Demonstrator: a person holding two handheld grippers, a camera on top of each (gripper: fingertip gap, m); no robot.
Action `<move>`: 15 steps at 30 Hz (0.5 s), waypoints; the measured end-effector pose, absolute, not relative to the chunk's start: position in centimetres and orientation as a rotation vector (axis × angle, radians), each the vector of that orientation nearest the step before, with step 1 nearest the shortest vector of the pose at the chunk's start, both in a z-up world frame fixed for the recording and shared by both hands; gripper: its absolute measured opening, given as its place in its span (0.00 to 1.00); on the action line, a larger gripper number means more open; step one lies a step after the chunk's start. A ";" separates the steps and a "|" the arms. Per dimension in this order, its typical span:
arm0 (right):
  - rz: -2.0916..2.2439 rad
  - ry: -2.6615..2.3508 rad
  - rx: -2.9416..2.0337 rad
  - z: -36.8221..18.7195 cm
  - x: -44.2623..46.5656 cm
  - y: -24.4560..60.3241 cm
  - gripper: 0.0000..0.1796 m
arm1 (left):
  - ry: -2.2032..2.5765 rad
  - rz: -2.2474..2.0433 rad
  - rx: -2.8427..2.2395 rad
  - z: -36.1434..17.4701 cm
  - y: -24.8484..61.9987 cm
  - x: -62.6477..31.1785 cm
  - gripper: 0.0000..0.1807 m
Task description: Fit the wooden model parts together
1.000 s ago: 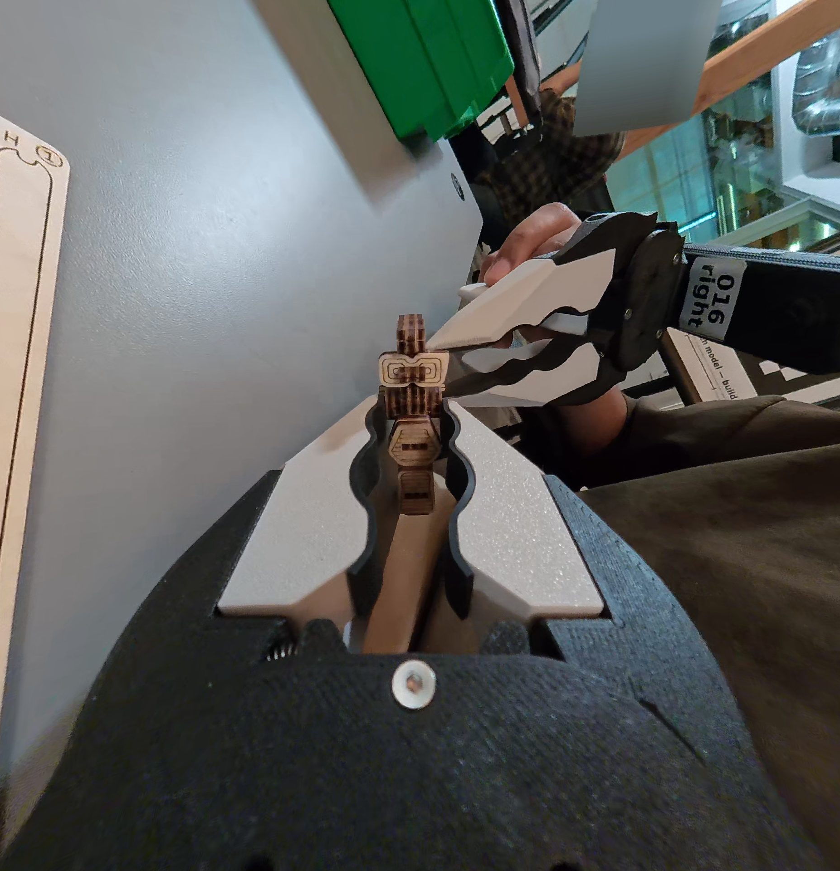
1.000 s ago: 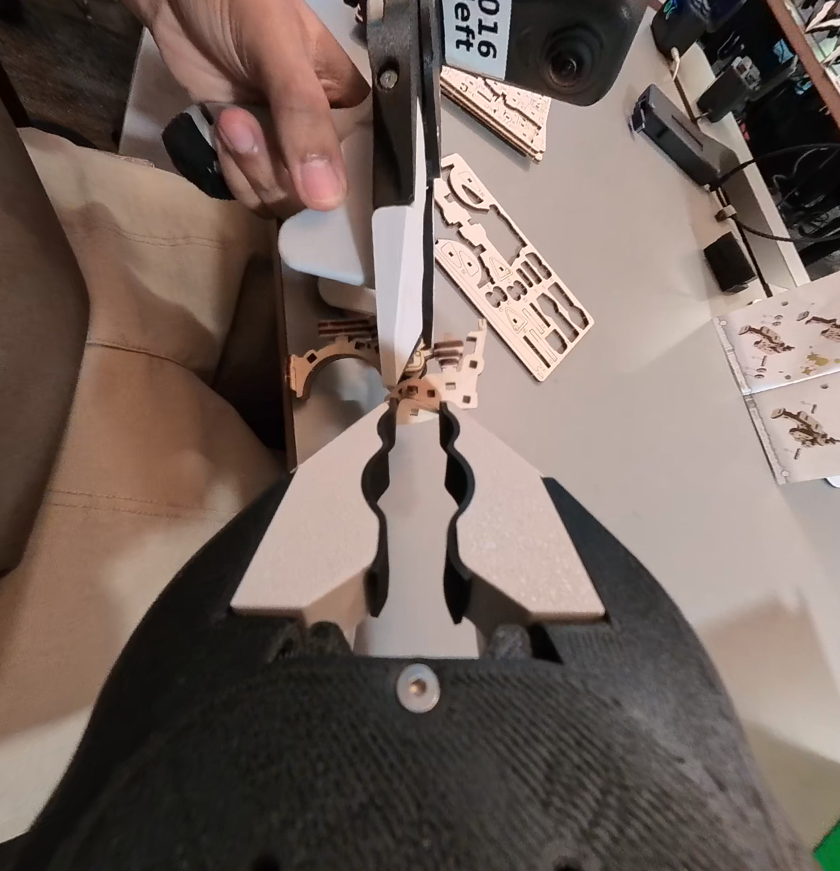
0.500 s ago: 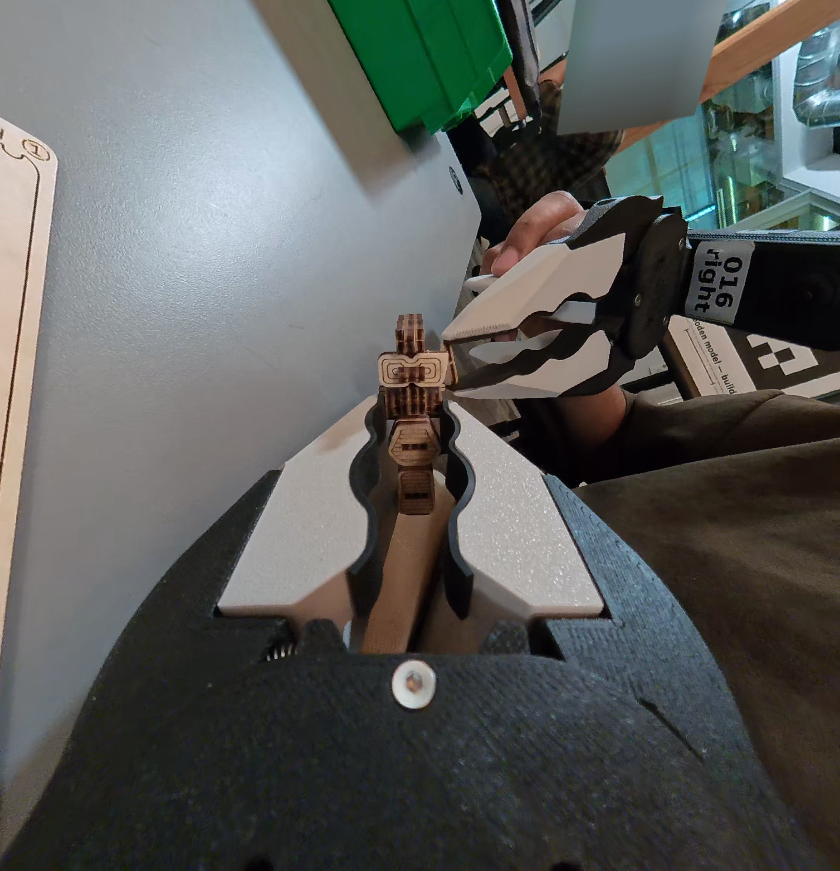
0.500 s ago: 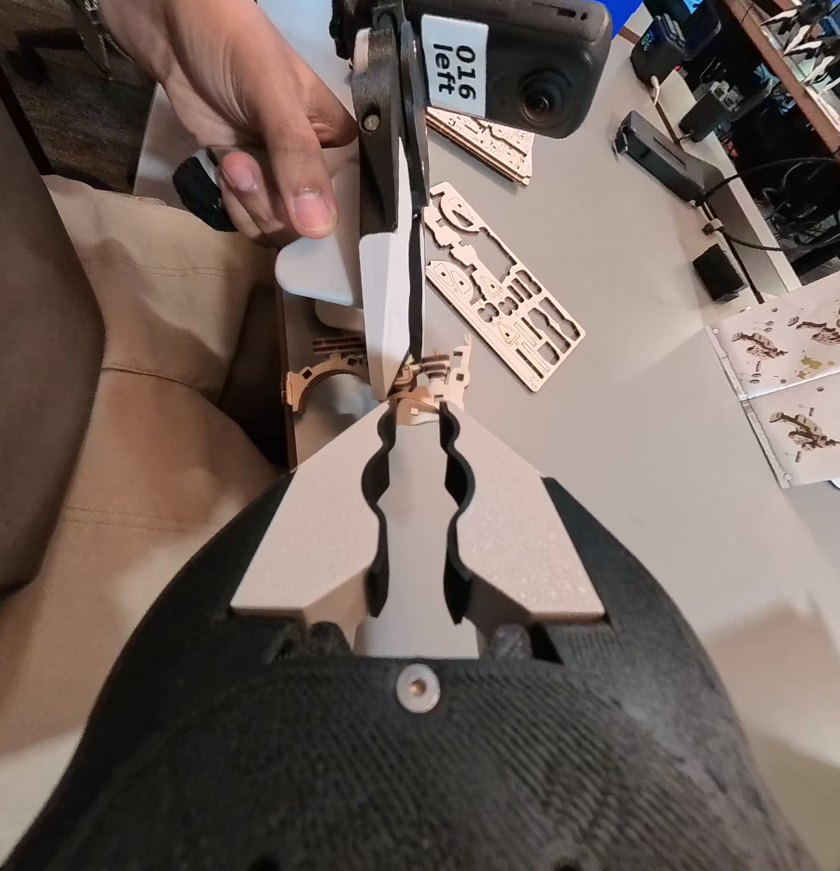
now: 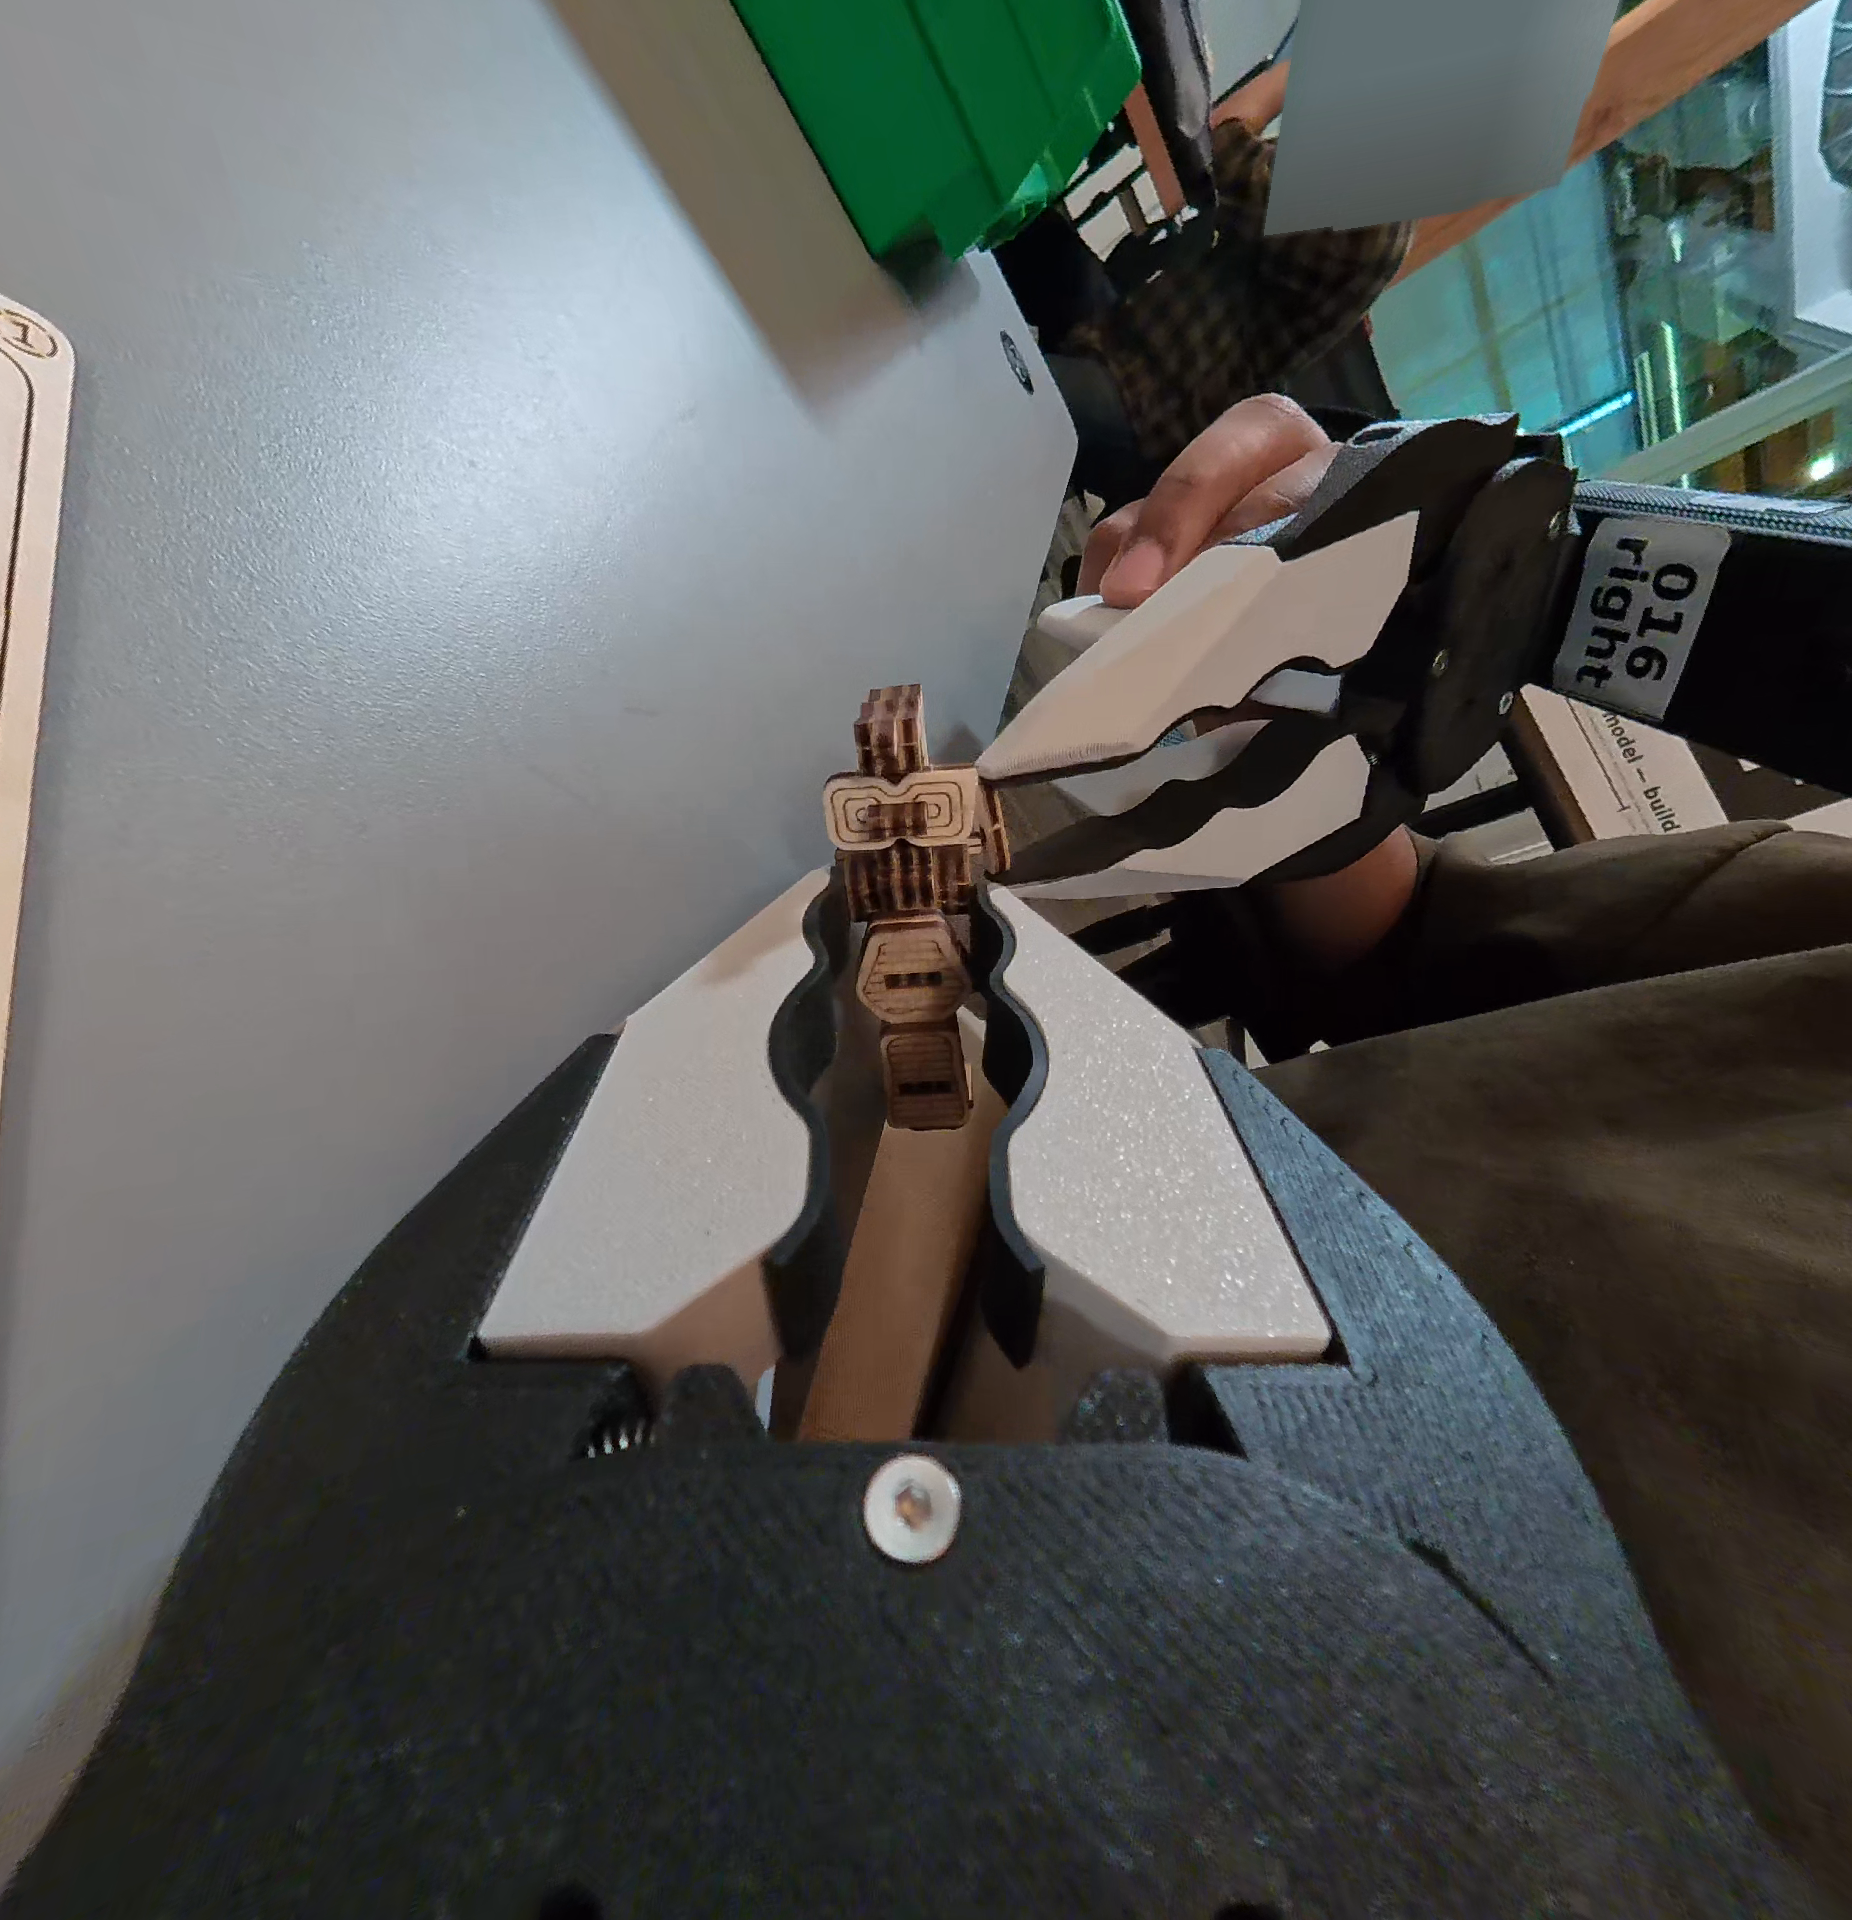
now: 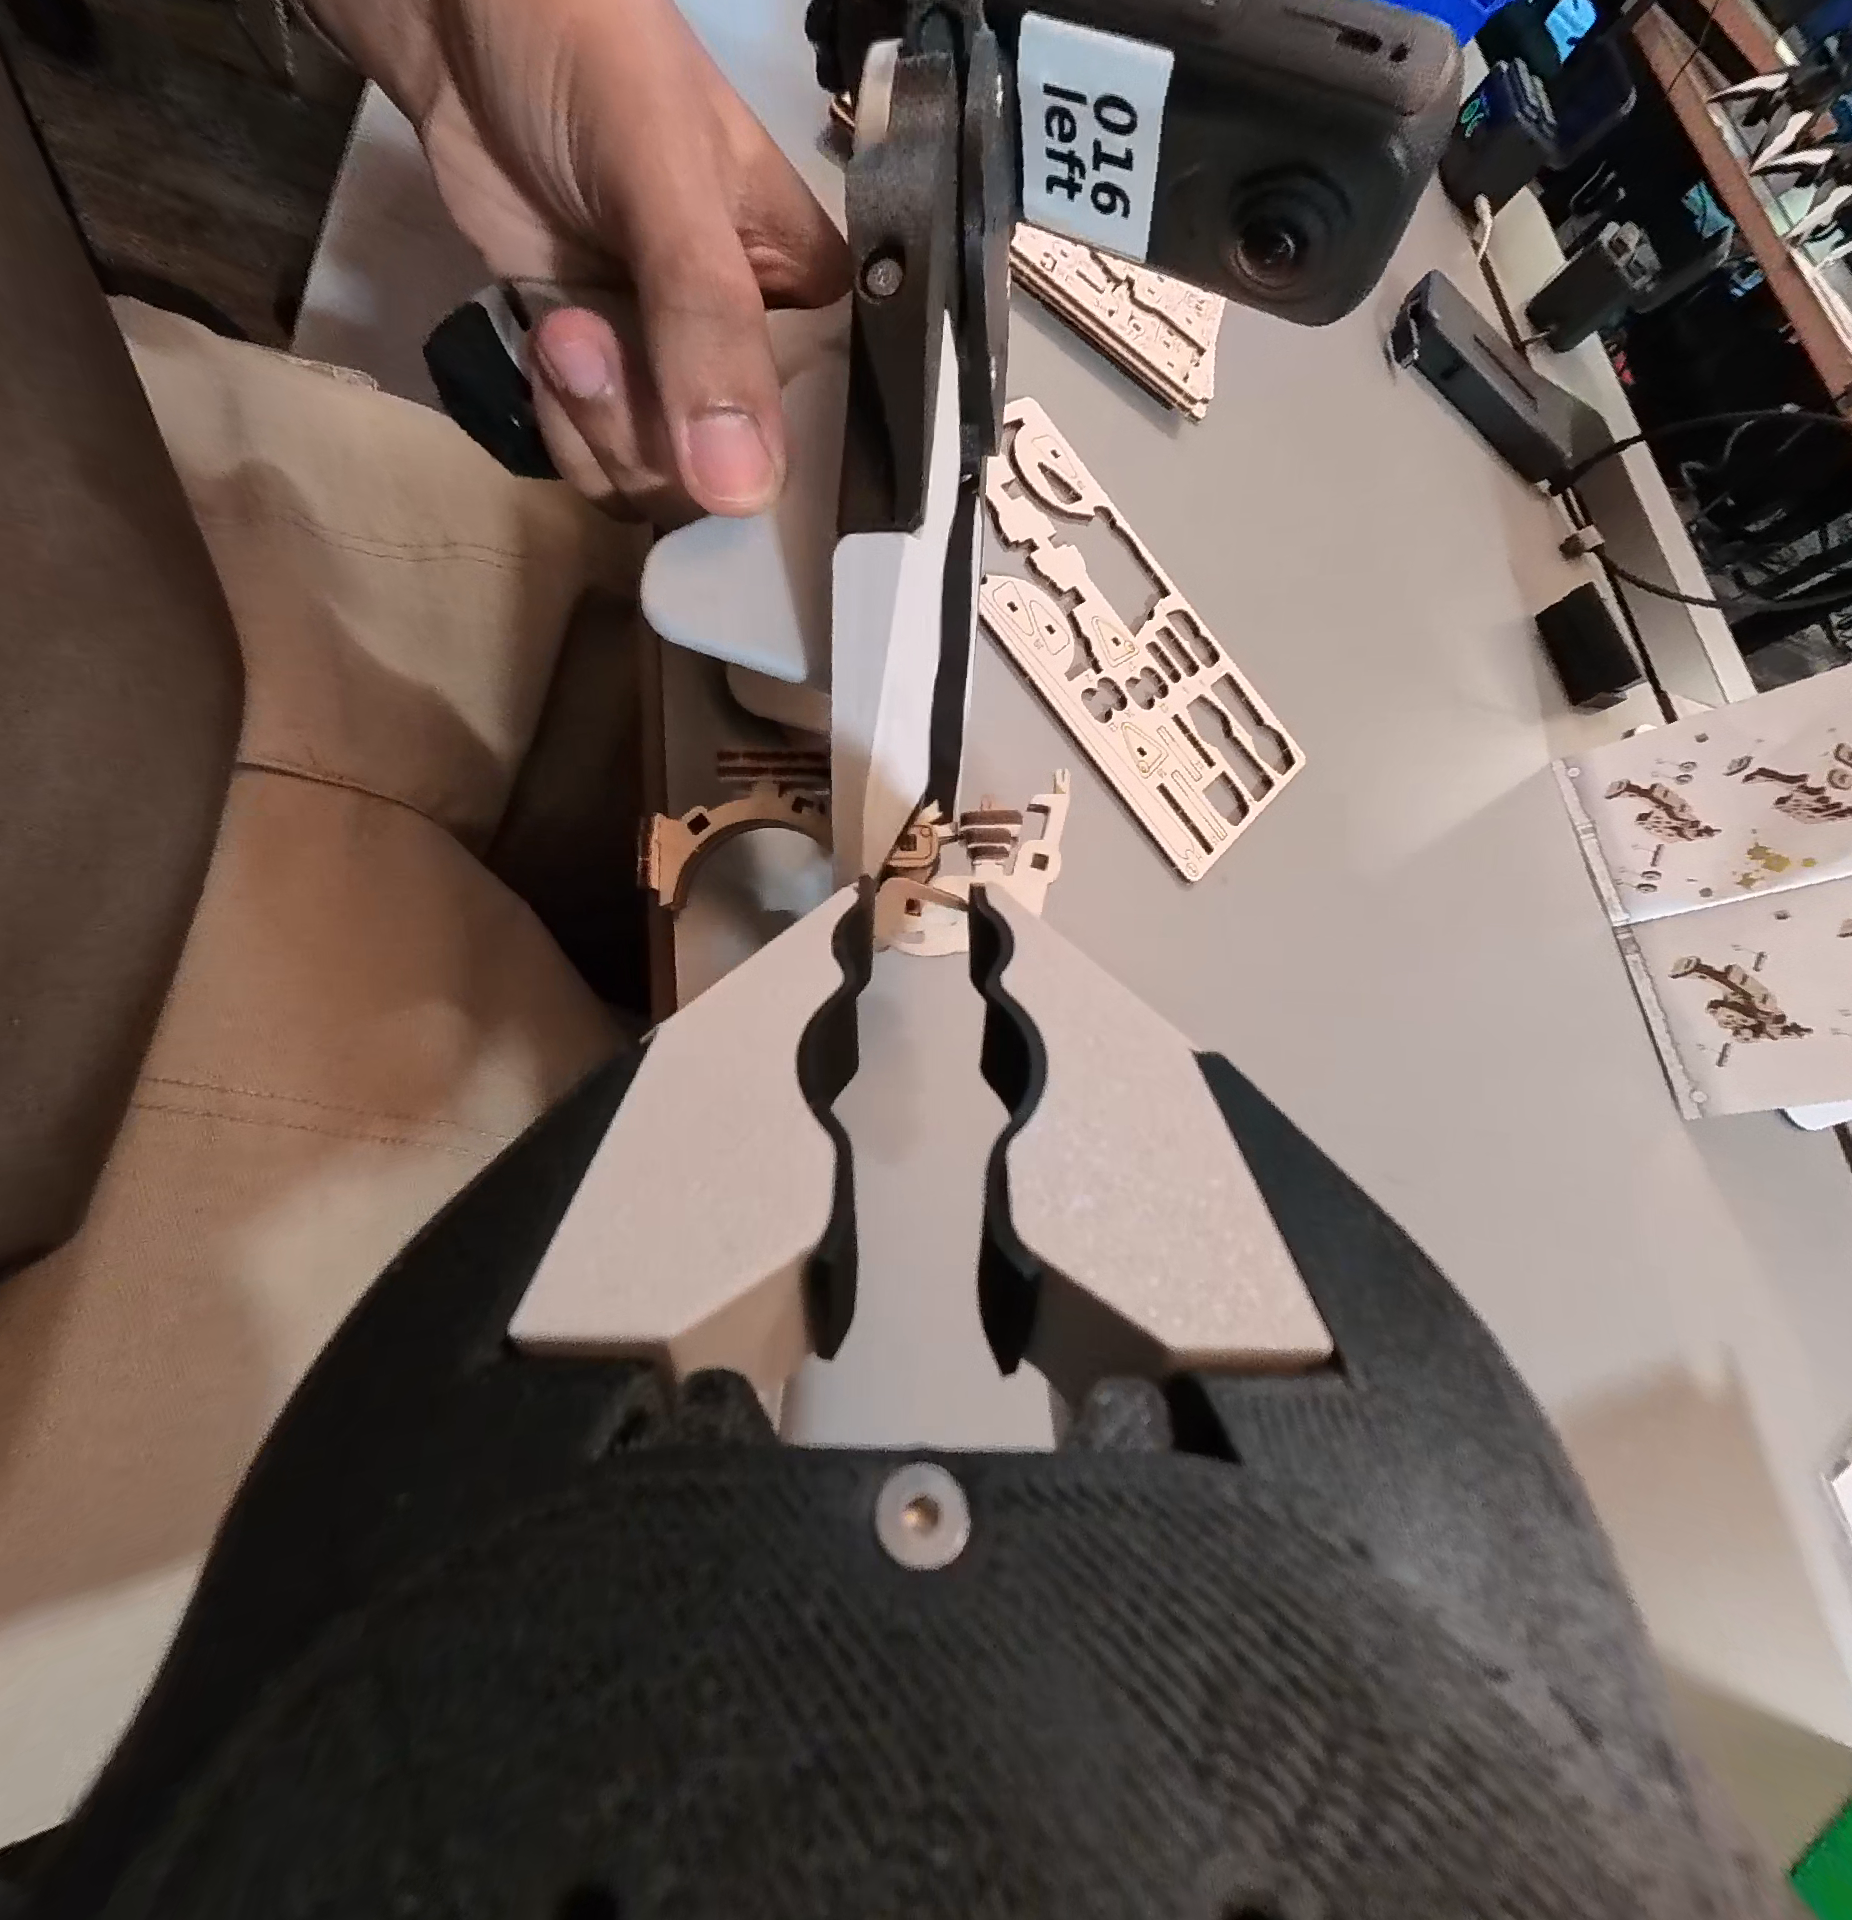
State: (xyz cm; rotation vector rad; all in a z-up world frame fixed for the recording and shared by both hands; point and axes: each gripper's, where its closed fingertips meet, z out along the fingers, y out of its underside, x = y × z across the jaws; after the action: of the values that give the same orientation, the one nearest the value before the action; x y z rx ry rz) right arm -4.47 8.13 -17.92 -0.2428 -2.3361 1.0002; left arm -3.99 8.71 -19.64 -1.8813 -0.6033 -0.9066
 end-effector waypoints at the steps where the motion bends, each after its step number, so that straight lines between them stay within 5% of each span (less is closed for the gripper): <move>1: 0.996 -2.339 -0.241 -18.0 -4.4 8.2 0.09 | -0.604 -0.909 -1.879 -19.6 8.7 -4.0 0.11; 15: 0.928 -2.346 -0.206 -18.4 -4.3 8.4 0.09 | -0.568 -0.955 -1.867 -19.2 8.6 -3.5 0.18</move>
State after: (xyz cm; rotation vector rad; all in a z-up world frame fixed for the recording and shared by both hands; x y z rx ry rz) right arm -4.34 8.43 -18.37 -0.2058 -2.3458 0.9279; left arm -3.48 8.65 -19.17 -1.8665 -0.5681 -0.9547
